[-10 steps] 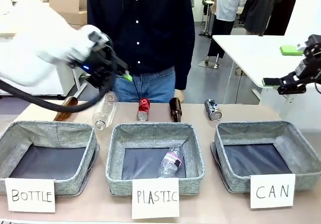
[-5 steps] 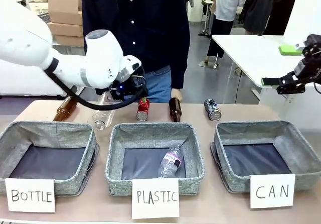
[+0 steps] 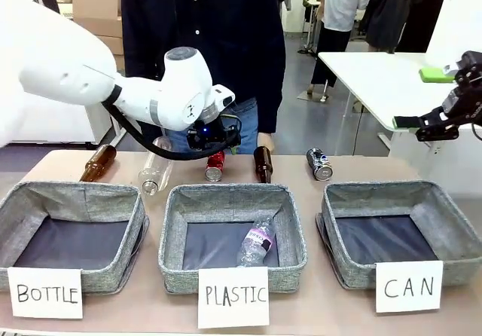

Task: Sort the can waste into the basket.
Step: Pick up the can waste from the table and place it in the right Fabric basket.

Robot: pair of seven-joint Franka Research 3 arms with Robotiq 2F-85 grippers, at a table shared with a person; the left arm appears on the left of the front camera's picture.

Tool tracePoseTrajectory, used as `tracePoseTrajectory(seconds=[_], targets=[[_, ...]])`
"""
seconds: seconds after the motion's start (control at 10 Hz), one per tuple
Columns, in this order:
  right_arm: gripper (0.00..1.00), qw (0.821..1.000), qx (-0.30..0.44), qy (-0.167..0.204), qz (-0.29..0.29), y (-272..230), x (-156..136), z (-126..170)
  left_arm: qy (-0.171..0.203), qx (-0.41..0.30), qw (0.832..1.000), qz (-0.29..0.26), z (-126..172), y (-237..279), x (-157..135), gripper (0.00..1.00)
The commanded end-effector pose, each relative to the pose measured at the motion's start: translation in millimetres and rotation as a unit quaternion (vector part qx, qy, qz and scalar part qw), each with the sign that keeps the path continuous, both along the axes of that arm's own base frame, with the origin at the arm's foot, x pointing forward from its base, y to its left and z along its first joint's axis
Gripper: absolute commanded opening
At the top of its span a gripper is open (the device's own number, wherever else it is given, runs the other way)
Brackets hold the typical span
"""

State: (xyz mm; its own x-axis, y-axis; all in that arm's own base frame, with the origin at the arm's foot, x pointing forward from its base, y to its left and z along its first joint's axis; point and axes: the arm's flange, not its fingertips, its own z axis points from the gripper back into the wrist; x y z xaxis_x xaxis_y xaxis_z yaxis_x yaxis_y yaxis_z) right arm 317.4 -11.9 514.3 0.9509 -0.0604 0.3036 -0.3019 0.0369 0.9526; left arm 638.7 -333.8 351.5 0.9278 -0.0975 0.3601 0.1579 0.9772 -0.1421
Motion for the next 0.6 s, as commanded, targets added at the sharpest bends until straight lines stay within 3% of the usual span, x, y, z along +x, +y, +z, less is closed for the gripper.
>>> tracePoseTrajectory(seconds=[0.0, 0.2, 0.4, 0.5], targets=[[1.0, 1.0, 0.01, -0.015, 0.0, 0.5, 4.0, 2.3, -0.001, 0.024, 0.999, 0.036, -7.2, -2.6, 14.5, 1.0], [1.0, 1.0, 0.01, -0.015, 0.0, 0.5, 4.0, 2.3, 0.013, 0.034, 0.999, 0.036, -20.4, -4.6, 21.4, 1.0], [1.0, 1.0, 0.01, -0.015, 0.0, 0.5, 4.0, 2.3, 0.004, 0.02, 0.999, 0.028, -28.3, -5.4, 24.8, 1.0], [1.0, 1.0, 0.01, -0.015, 0.0, 0.5, 4.0, 2.3, 0.006, 0.025, 0.999, 0.025, -30.7, -4.2, 26.7, 0.63]])
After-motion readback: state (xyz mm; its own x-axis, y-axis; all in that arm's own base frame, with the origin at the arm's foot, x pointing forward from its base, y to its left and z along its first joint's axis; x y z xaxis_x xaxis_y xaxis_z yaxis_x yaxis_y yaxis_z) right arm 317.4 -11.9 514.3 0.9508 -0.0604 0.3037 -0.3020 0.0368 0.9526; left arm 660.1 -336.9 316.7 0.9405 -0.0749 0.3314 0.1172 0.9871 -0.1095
